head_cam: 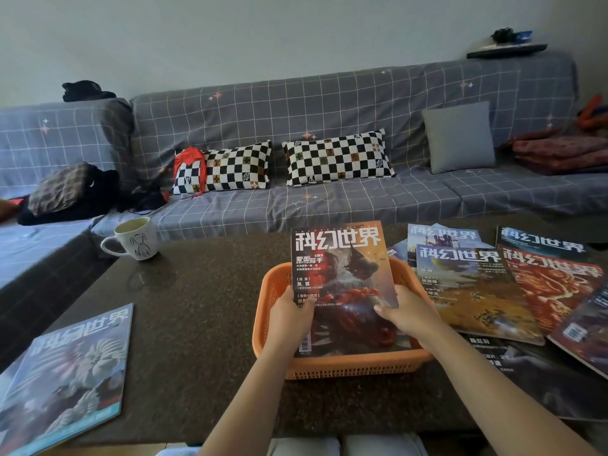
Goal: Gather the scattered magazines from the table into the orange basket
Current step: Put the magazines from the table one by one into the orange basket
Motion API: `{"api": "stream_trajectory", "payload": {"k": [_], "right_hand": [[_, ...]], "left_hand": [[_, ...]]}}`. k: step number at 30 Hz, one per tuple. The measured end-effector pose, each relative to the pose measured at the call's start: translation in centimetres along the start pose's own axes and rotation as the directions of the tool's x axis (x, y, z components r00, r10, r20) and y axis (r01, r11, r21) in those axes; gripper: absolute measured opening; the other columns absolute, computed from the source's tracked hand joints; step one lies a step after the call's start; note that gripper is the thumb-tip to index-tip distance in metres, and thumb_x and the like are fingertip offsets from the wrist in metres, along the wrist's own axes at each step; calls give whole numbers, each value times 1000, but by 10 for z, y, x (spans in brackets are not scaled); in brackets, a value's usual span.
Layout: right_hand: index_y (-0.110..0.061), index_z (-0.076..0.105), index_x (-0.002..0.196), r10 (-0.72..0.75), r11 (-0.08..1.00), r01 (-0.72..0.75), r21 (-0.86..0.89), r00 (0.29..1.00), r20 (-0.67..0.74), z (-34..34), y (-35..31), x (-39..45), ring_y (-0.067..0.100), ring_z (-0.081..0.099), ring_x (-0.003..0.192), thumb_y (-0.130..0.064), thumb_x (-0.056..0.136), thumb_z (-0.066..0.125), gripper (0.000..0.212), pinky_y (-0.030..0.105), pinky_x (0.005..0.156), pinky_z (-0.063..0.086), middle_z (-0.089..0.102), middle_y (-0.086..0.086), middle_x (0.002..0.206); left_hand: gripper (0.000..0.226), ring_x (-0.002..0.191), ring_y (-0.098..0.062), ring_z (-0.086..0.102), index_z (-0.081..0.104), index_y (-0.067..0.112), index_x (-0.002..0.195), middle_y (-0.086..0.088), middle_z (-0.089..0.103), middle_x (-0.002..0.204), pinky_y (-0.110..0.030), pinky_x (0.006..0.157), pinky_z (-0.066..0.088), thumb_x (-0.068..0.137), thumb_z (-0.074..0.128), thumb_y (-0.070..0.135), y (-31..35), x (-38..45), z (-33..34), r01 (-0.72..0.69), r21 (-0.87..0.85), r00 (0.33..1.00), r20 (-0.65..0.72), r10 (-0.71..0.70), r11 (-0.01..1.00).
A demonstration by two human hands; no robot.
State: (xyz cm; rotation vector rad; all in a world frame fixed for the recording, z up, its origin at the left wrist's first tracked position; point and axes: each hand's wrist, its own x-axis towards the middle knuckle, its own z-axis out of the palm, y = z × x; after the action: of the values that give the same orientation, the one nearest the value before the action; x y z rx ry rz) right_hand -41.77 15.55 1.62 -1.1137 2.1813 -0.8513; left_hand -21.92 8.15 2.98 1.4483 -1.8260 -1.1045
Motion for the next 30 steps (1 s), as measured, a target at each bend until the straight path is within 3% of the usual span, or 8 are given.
{"api": "stream_trajectory", "payload": {"k": [7, 10, 13, 15, 18, 25, 27, 30], "right_hand": [[-16, 33, 141, 12, 1000, -13, -8, 998, -63, -2, -11, -12, 24, 45, 126, -39, 87, 60, 64, 37, 95, 43, 43, 3, 143], [-23, 31, 142, -159, 986, 164, 4, 961, -226, 6, -26, -29, 19, 44, 128, -37, 86, 62, 65, 29, 95, 40, 43, -3, 143], [-26, 37, 139, -314, 940, 337, 52, 914, -256, 19, -50, -45, 16, 40, 130, -34, 86, 61, 59, 33, 101, 40, 35, -6, 147], [-32, 42, 134, -369, 911, 395, 114, 908, -197, 30, -72, -54, 9, 49, 118, -39, 87, 59, 51, 35, 89, 52, 43, -9, 137], [-40, 50, 121, -451, 848, 446, 286, 891, -52, 53, -105, -70, -8, 52, 90, -39, 87, 60, 36, 9, 62, 44, 49, -21, 109], [-34, 59, 113, -580, 778, 482, 402, 797, 166, 152, -161, -92, -8, 55, 100, -32, 87, 61, 26, 2, 74, 40, 59, -25, 106], [-38, 59, 109, -574, 795, 457, 399, 779, 251, 182, -169, -95, -12, 54, 96, -34, 86, 62, 24, -1, 70, 39, 59, -27, 102], [-43, 58, 103, -556, 814, 411, 410, 756, 344, 227, -175, -97, -9, 56, 99, -36, 84, 63, 21, 4, 72, 42, 61, -25, 103]], "left_hand": [[51, 80, -8, 68, 35, 16, 141, 7, 67, 98, -27, 64, 58, 96, 52, 30, 5, -10, -1, 27, -67, 1000, 5, -27, 997], [52, 74, -3, 68, 30, 24, 144, 7, 63, 108, -15, 47, 52, 97, 50, 30, 5, -21, -10, -38, -111, 996, -81, 29, 993], [32, 83, 10, 61, 43, 39, 125, 10, 54, 126, -9, 55, 49, 97, 50, 29, 6, -36, -32, -144, -129, 978, -168, 121, 981], [42, 106, 6, 53, 43, 30, 138, 7, 50, 137, -15, 80, 45, 96, 51, 30, -2, -43, -52, -165, -86, 965, -219, 143, 983], [44, 119, -7, 52, 46, 22, 139, 4, 54, 137, -20, 87, 43, 96, 53, 27, -21, -51, -88, -159, -103, 955, -267, 126, 982], [28, 88, -4, 57, 61, 22, 121, 6, 65, 109, -14, 66, 41, 95, 54, 21, -97, -69, -169, -23, -19, 895, -446, 12, 1000], [27, 91, -3, 56, 61, 22, 121, 10, 62, 106, -14, 69, 43, 96, 52, 22, -119, -74, -187, 35, -11, 880, -474, -36, 999], [27, 97, -11, 59, 61, 19, 122, 3, 63, 112, -31, 84, 53, 97, 50, 24, -147, -81, -210, 120, -48, 861, -493, -128, 992]]}}
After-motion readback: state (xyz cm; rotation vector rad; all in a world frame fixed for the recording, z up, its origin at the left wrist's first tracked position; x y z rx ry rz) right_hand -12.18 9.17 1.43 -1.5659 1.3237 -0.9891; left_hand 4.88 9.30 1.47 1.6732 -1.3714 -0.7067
